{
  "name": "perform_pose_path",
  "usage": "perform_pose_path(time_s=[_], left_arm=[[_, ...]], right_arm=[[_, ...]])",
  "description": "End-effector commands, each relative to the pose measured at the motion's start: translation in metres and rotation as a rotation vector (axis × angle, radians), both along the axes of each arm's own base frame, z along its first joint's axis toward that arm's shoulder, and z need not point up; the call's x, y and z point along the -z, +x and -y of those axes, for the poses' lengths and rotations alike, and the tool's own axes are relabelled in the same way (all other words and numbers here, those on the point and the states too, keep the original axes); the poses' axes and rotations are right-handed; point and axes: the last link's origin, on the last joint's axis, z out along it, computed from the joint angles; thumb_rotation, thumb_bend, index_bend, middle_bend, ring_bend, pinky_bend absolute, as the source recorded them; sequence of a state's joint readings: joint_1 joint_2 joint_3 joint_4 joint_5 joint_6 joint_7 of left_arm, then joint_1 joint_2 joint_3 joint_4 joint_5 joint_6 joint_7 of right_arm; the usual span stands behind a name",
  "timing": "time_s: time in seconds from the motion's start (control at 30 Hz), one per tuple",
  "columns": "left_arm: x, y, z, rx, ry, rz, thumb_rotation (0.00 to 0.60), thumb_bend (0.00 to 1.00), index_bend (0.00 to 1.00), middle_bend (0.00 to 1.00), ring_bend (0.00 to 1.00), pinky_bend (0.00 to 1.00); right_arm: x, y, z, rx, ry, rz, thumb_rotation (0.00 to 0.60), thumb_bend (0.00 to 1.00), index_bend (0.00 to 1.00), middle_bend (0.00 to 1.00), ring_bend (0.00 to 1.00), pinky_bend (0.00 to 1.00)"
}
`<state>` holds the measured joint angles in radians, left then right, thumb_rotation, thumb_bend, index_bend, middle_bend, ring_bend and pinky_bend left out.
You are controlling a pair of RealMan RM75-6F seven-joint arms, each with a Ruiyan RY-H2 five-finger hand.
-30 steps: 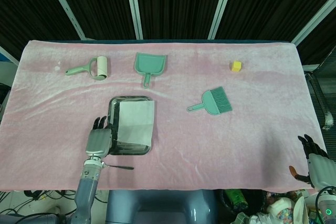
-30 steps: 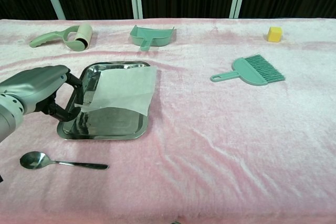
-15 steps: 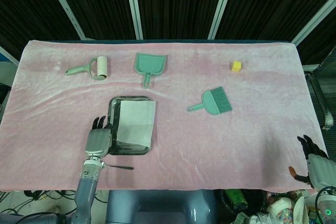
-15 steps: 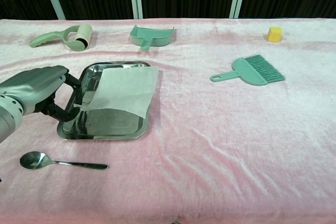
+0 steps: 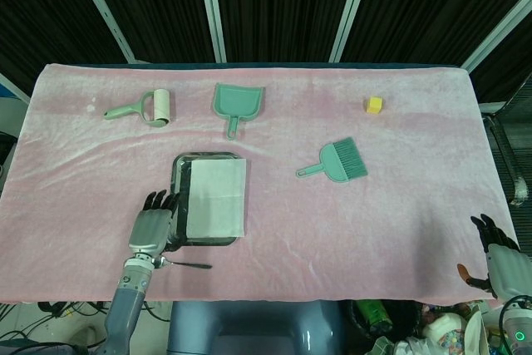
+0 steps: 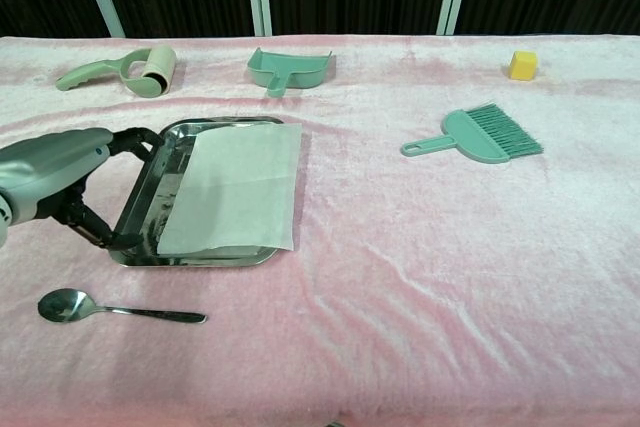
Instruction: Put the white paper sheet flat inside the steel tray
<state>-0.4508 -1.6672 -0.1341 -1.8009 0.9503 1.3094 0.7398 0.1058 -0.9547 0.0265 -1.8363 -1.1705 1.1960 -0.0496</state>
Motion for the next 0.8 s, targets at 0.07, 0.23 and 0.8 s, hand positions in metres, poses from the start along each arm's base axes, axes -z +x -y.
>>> perform_pose_path(time_s=[0.07, 0.23, 0.8], left_arm=[[-0.015, -0.009, -0.021, 0.147, -0.038, 0.072, 0.6, 0.26, 0.11, 0.14, 0.0, 0.0], [-0.013, -0.017, -0.053, 0.363, -0.054, -0.031, 0.6, 0.28, 0.15, 0.14, 0.0, 0.02], [0.032, -0.004, -0.083, 0.455, -0.148, 0.012, 0.6, 0.32, 0.25, 0.25, 0.08, 0.18]], right_arm=[[0.0, 0.0, 0.0, 0.001, 0.003, 0.0, 0.6, 0.25, 0.0, 0.01, 0.1, 0.15], [0.001, 0.0, -0.001, 0.006, 0.005, 0.001, 0.6, 0.25, 0.0, 0.01, 0.1, 0.15], [0.0, -0.001, -0.001, 0.017, 0.008, 0.004, 0.6, 0.25, 0.0, 0.01, 0.1, 0.15]])
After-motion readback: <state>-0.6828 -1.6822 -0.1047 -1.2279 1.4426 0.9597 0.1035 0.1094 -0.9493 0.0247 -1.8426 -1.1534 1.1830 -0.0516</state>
